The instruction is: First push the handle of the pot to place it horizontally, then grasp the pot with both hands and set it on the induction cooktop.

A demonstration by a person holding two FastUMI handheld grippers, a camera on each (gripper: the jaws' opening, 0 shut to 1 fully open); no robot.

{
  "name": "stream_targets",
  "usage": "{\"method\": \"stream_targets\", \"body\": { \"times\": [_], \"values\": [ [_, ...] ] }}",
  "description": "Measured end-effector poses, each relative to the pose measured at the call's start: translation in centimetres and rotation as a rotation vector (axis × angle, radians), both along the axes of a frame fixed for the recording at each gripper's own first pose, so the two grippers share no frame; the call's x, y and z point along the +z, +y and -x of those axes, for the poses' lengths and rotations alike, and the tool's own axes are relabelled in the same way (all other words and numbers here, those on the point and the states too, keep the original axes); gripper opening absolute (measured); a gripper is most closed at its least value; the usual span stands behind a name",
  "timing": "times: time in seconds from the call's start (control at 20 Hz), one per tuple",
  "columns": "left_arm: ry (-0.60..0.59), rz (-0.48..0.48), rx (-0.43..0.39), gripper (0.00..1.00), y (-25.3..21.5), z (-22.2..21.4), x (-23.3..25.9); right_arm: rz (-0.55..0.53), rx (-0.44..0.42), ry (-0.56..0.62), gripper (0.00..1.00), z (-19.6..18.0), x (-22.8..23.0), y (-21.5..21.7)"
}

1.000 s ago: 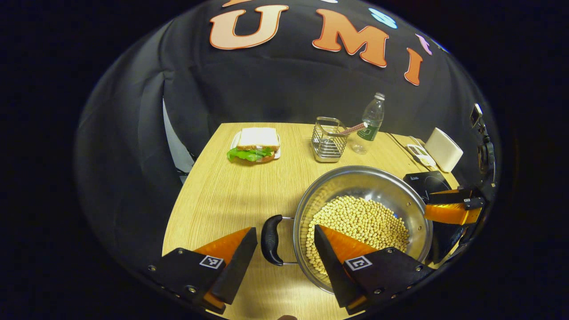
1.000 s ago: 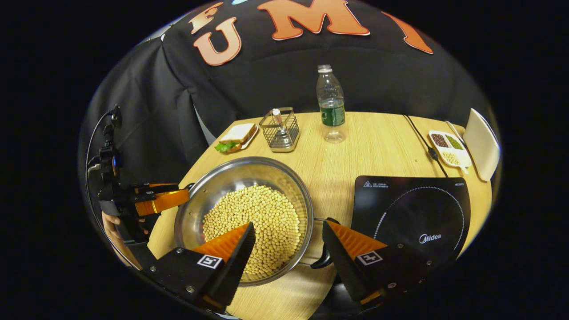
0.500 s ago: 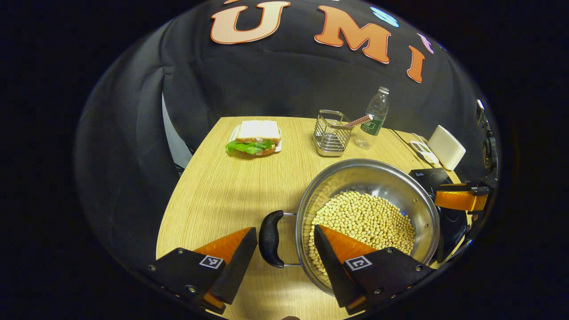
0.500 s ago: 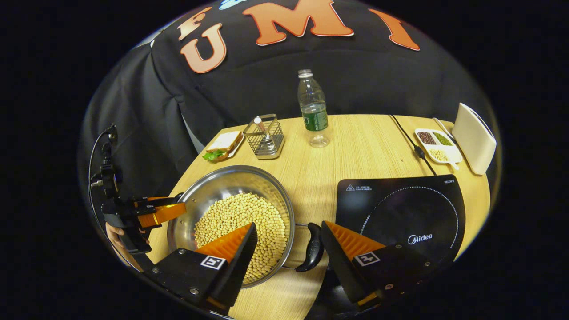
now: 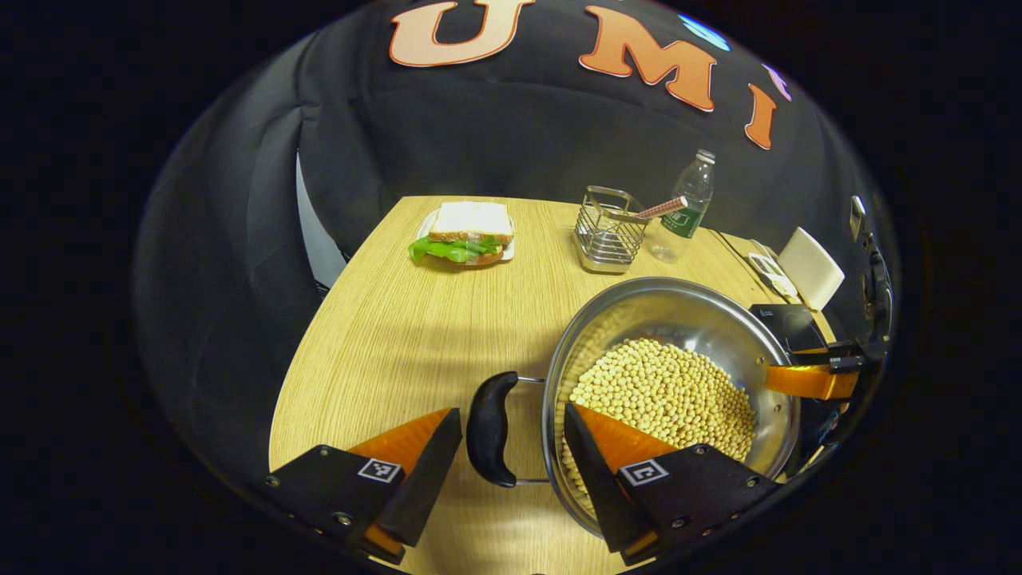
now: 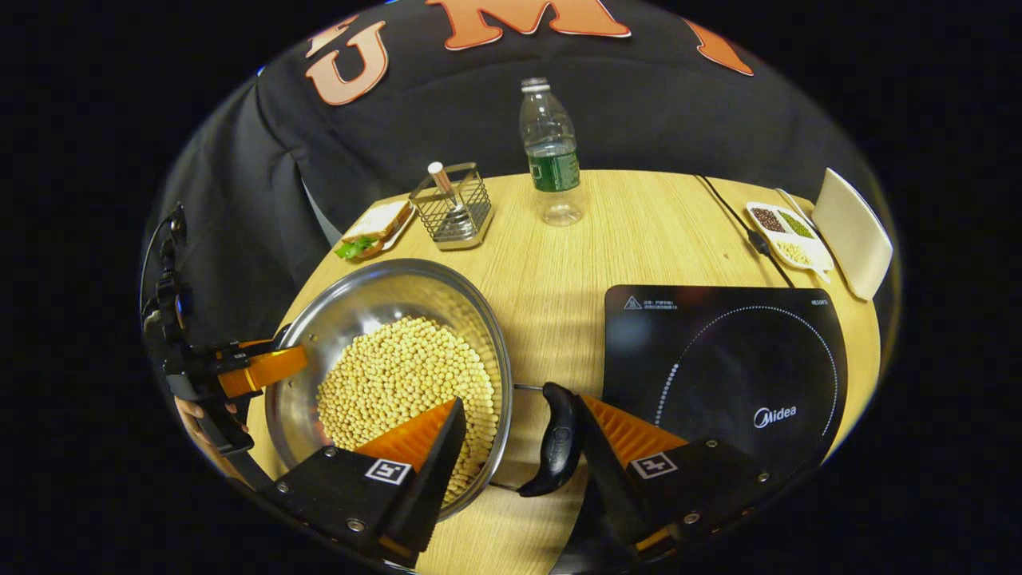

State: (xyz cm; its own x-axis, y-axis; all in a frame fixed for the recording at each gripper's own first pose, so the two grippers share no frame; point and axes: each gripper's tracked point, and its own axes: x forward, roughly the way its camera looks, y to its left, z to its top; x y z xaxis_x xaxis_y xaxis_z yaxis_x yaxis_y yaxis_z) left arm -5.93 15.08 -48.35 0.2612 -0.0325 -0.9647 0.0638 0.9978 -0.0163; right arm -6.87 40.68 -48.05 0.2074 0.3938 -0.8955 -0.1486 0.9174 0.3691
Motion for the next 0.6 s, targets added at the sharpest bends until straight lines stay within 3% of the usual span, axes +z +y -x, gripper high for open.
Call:
{"method": "stream_targets", "body": {
  "times": [0.15, 0.3, 0.45, 0.5, 0.6],
  "values": [
    [0.019, -0.001, 0.002, 0.84, -0.5, 0.3, -1.1, -0.007, 0.005, 0.008, 0.84, 0.0, -0.5, 1.1],
    [0.032, -0.013, 0.017, 0.86, -0.2, 0.3, -2.6, 0.017, 0.037, 0.056, 0.72, 1.4, -2.4, 1.9],
    [0.032, -0.03, 0.041, 0.86, 1.6, 1.0, -2.9, 0.026, 0.036, 0.058, 0.7, 1.5, -3.3, 2.4],
    [0.02, -0.022, 0.054, 0.74, 1.5, 0.6, -2.8, 0.021, 0.036, 0.055, 0.71, 1.5, -3.4, 2.4],
    [0.004, -0.011, 0.067, 0.67, 1.4, 0.5, -2.8, 0.011, 0.036, 0.055, 0.71, 1.5, -3.4, 2.5]
  ]
}}
